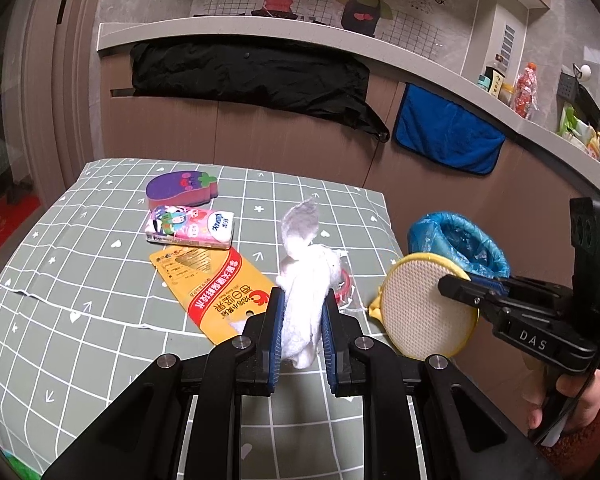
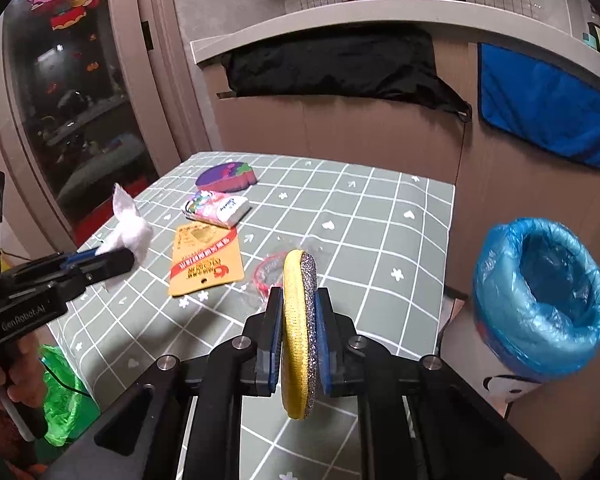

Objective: Collect trash
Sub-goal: 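Carry the tissue and round pad over the bin and open both tools to drop them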

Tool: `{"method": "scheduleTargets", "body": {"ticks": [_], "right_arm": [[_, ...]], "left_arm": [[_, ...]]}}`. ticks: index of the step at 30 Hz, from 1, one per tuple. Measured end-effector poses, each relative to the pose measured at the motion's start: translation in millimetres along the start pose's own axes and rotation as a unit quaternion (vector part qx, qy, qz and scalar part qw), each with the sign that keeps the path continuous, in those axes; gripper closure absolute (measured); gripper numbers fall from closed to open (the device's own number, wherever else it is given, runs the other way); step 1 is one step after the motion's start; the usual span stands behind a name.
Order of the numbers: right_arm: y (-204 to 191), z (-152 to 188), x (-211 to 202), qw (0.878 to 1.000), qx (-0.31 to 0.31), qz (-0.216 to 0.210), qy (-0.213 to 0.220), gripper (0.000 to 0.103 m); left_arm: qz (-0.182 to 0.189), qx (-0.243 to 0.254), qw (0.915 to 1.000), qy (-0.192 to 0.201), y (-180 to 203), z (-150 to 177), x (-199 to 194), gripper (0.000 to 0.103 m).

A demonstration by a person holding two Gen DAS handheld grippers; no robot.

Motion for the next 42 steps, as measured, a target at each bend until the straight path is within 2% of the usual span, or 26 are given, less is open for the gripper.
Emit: {"method": "scheduleTargets", "body": {"ticks": [4,10,16,20,26,32,36,42], "right_arm": [[4.0,4.0,-0.6,1.0,0.005,0.002,-0.001,0.09],[18.0,-13.5,-31.7,0.999,0.014,0.016,0.045,0.09],[44.8,-31.3,-69.1,0.995,0.023,0.034,0.093,0.09],[66.3,-40.9,-90.3,0.99,0.018,0.068,0.124,0.09],[121.9,-48.0,-115.4,0.98,0.04,0.114,0.158,0.09],[187.1,-42.6,-125.6,0.97,0.086,0.156,0.167,0.089],[225.5,-35.8,-124.1,0.965,0.116,0.171,0.164,0.09],[261.6,-22.8,-114.1,0.96,0.147,0.178,0.155,0.09]], "left_arm": [[0.003,-0.003,1.0,-0.003,2.8,1.2,2.4,0.085],[0.02,0.015,0.9996,0.011,26.1,-13.6,6.1,0.085],[0.041,0.056,0.9967,0.043,79.6,-49.5,14.5,0.085],[0.065,0.081,0.9933,0.051,125.5,-70.9,31.3,0.085],[0.093,0.113,0.9881,0.047,191.2,-91.8,68.6,0.085],[0.112,0.133,0.9843,0.028,244.2,-100.6,111.7,0.085],[0.125,0.14,0.9821,0.015,269.0,-101.1,136.3,0.085],[0.137,0.14,0.9805,0.0,290.8,-100.4,170.5,0.085]]}}
Point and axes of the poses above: each gripper's, at about its wrist camera, not at the fingertips, and x roughly the way its jaws point, y to its right, z to its underside, the point moved 4 cm from there along x, roughly the way its jaws point
